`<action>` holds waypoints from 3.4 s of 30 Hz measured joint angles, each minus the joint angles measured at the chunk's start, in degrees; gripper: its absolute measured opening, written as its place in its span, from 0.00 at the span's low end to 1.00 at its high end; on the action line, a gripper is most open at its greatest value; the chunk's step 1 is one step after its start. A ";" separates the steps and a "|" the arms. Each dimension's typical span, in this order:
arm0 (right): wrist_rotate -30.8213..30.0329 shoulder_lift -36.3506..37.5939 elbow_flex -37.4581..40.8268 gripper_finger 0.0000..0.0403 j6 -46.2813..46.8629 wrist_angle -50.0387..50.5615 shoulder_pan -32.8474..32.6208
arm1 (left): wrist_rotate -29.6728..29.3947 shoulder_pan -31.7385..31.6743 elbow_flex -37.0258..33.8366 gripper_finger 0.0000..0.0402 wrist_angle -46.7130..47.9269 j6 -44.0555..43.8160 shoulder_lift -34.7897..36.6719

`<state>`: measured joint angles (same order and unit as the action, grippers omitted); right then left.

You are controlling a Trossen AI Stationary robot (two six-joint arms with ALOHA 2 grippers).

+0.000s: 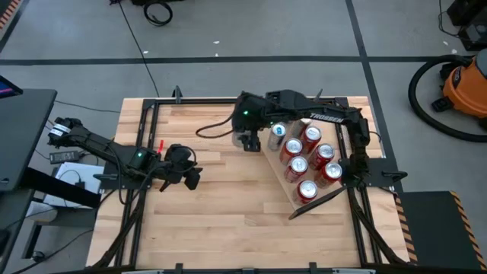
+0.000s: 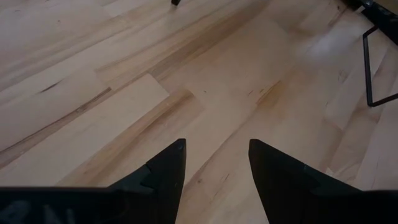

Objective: Place canned beverage on shelf
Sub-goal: Put the silver soda can on the shelf aligned with the other silver can

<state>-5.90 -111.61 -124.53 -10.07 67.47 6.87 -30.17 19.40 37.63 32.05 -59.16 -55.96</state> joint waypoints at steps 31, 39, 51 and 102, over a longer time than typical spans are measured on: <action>-1.67 7.45 1.09 0.77 0.75 9.17 7.69 | 0.09 0.02 0.00 0.46 0.36 -0.21 -0.02; 0.00 8.69 6.41 0.77 1.00 7.94 9.74 | 0.09 0.00 0.00 0.46 0.34 -0.20 -0.01; 0.53 8.76 11.35 0.79 2.78 4.98 10.23 | 2.53 0.07 0.00 0.46 -0.10 -0.27 -0.02; -0.23 5.96 4.92 0.86 6.63 2.02 8.57 | 2.45 0.07 0.02 0.46 -1.43 -0.26 -0.02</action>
<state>-6.13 -105.65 -119.61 -3.44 69.49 15.44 -27.73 19.46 37.65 30.61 -59.42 -55.99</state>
